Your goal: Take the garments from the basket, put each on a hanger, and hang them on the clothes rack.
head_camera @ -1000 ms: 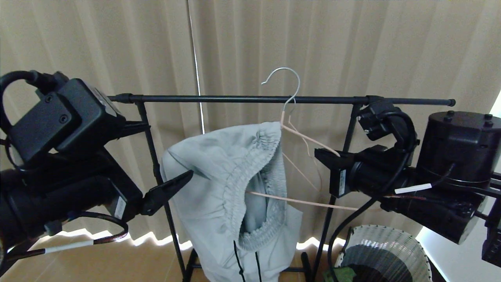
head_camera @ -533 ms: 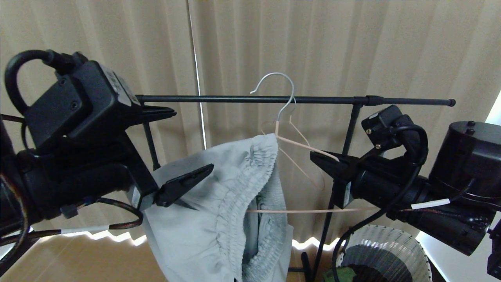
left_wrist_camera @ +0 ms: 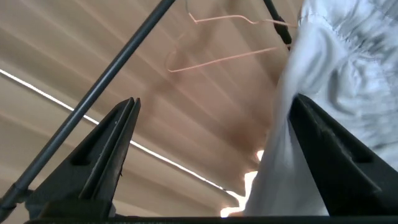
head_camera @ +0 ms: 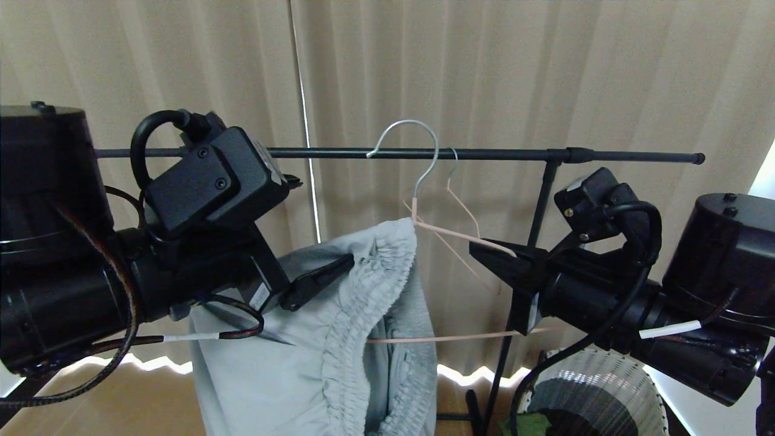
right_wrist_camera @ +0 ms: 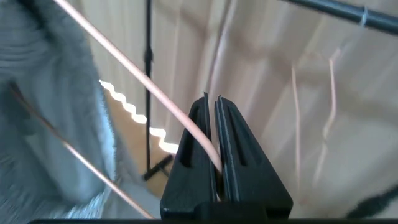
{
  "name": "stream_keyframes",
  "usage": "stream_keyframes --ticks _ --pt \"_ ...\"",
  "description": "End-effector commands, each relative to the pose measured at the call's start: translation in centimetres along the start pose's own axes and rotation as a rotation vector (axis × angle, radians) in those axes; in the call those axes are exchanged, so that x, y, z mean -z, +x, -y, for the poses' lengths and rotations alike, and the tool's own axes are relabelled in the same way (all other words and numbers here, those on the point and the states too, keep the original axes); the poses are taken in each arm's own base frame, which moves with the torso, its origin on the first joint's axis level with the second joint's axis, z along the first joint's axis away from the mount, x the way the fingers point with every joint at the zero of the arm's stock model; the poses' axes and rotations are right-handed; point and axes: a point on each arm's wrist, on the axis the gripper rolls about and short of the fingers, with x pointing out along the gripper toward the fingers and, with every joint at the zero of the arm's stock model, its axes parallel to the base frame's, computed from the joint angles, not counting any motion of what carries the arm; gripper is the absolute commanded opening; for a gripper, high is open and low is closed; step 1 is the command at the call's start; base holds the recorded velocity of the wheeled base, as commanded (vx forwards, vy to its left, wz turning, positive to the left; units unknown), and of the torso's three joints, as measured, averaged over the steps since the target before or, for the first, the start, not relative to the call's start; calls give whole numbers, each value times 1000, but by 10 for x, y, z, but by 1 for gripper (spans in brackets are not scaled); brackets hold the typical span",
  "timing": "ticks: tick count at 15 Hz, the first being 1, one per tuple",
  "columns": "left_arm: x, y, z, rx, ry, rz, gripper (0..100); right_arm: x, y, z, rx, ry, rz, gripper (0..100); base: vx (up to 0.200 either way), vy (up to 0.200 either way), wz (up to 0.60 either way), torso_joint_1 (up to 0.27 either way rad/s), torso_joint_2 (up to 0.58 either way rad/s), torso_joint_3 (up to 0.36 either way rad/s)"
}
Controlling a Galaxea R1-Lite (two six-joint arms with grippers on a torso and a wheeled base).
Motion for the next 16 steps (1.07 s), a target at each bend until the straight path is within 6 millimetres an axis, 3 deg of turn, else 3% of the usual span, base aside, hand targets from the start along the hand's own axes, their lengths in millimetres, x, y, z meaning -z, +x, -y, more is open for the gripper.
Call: stream_keyframes --ticks 1,6,7,16 --pt "3 4 2 10 0 -14 100 0 0 -3 -21 -1 11 0 0 0 0 0 0 0" --pt "5 3 3 14 1 -19 100 1 -1 -4 -67 -14 20 0 0 0 0 0 0 0" --pt "5 3 4 16 2 -21 0 1 -1 -5 -70 -14 21 0 0 0 0 0 0 0" --pt "12 -9 10 22 8 -31 0 -1 0 -4 -66 -17 48 0 0 0 0 0 0 0"
